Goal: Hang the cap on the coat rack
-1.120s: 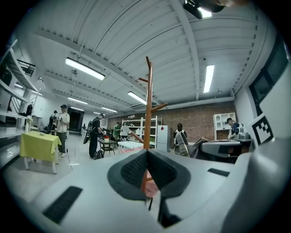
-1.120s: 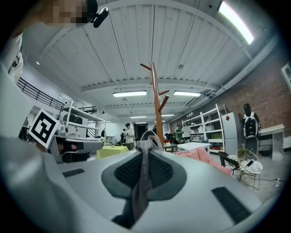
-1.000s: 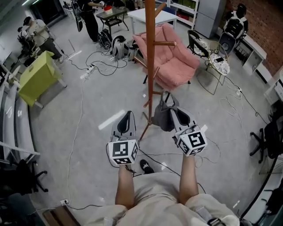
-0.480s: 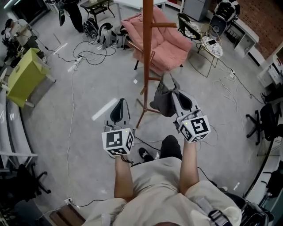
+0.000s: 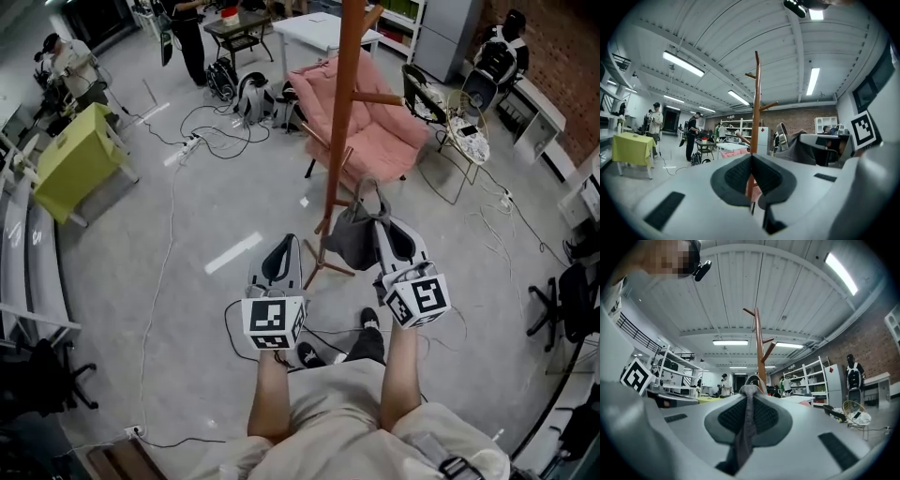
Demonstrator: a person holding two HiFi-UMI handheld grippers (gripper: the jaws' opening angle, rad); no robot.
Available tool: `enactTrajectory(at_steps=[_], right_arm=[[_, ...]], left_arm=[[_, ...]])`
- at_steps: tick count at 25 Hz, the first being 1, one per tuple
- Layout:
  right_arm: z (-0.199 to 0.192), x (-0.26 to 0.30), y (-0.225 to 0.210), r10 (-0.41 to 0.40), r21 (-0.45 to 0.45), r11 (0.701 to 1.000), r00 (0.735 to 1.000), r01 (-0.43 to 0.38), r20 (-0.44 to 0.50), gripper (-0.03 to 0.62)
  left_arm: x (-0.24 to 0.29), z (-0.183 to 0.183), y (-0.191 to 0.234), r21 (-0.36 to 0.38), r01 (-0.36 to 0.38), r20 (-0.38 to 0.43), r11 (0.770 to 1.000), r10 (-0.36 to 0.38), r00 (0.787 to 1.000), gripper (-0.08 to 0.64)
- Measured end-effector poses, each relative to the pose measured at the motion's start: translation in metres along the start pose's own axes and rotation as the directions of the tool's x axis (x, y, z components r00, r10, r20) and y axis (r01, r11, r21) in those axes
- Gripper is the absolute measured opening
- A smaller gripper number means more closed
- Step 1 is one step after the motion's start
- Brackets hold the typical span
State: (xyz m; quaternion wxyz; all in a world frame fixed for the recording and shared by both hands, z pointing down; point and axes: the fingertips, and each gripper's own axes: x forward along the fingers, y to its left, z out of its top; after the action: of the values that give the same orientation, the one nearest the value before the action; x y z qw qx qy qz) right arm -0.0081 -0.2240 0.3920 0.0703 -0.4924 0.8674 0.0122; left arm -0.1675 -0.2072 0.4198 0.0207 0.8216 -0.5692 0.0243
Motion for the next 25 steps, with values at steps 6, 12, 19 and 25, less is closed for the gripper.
enactTrajectory(at_steps=[6, 12, 19, 25], right_arm=[[0.01, 0.009, -0.003, 0.058, -0.025, 0.998, 0.998, -0.058, 0.004, 0.014], [0.047, 0.007, -0.014, 0.093, -0.058, 0.994, 0.994, -0.089, 0.066, 0.015], [0.077, 0.016, -0.041, 0.154, -0.073, 0.987, 0.981, -0.146, 0.118, 0.014], [0.095, 0.025, -0.044, 0.223, -0.098, 0.973, 0.964, -0.21, 0.147, 0.014]], left_arm=[[0.011, 0.007, 0.0, 0.009, -0.024, 0.02, 1.0, 0.024, 1.0, 0.008], [0.028, 0.024, -0.012, 0.021, -0.031, 0.049, 0.999, 0.03, 0.998, 0.008], [0.063, 0.038, -0.04, 0.036, -0.043, 0.064, 0.998, 0.041, 0.997, 0.008], [0.084, 0.057, -0.051, 0.039, -0.062, 0.101, 0.997, 0.057, 0.993, 0.008]])
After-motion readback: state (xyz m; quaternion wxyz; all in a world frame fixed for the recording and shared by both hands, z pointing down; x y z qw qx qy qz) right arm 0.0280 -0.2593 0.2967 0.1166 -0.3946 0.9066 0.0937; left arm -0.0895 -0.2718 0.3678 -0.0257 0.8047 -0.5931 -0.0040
